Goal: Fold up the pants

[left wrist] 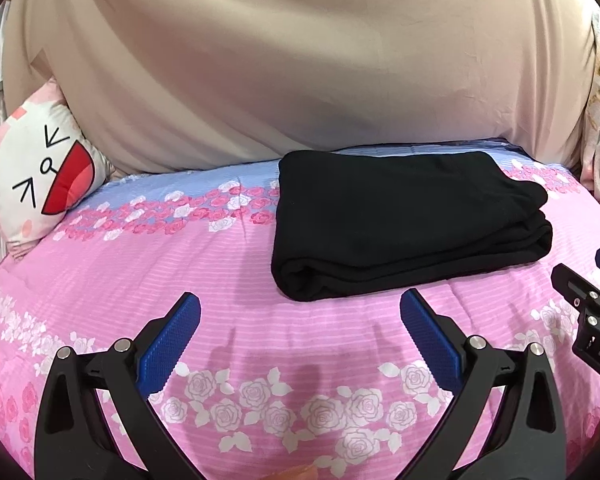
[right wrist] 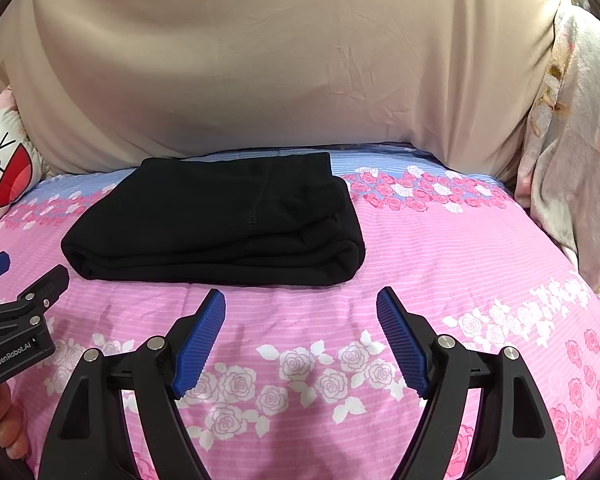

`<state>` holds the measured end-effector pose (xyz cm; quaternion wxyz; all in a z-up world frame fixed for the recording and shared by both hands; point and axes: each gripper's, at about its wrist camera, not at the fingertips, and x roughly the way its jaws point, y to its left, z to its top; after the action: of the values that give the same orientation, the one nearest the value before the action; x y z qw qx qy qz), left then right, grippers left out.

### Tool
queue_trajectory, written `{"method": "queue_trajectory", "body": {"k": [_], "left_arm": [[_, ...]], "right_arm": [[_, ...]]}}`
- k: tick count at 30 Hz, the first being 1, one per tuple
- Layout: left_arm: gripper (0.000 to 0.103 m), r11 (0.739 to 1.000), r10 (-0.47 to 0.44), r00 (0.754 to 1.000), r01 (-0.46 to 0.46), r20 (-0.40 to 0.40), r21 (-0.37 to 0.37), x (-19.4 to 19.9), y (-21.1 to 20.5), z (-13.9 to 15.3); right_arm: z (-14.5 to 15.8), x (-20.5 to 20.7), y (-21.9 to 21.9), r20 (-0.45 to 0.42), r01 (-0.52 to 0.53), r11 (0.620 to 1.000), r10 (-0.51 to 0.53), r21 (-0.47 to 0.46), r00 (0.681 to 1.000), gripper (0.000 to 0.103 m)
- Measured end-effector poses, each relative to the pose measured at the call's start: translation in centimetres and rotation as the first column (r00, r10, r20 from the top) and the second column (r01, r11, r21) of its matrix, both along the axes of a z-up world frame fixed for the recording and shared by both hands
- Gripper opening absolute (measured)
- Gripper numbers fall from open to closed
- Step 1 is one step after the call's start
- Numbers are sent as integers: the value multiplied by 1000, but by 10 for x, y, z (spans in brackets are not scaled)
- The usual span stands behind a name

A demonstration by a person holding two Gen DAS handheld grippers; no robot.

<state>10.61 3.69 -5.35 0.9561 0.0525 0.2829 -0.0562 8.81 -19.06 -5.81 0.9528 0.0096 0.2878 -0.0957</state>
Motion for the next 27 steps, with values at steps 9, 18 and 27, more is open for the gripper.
{"method": "queue_trajectory", "body": {"k": [9,18,27], "left_arm": [[98,1000,-18,1000,18,-4,3,0,-1,-2],[98,999,-35,999,35,-4,7,-3,-5,-2],[98,999,-39,999,39,-4,7,-3,-6,-3]], "right_arm": [[1,0,0,1,-1,1000,1,-1,1000,76],[2,0,-2,7,-2,1000,2,-6,1000,76],[3,-3,-3,10,1,1000,-1,-10,1000,78]]}}
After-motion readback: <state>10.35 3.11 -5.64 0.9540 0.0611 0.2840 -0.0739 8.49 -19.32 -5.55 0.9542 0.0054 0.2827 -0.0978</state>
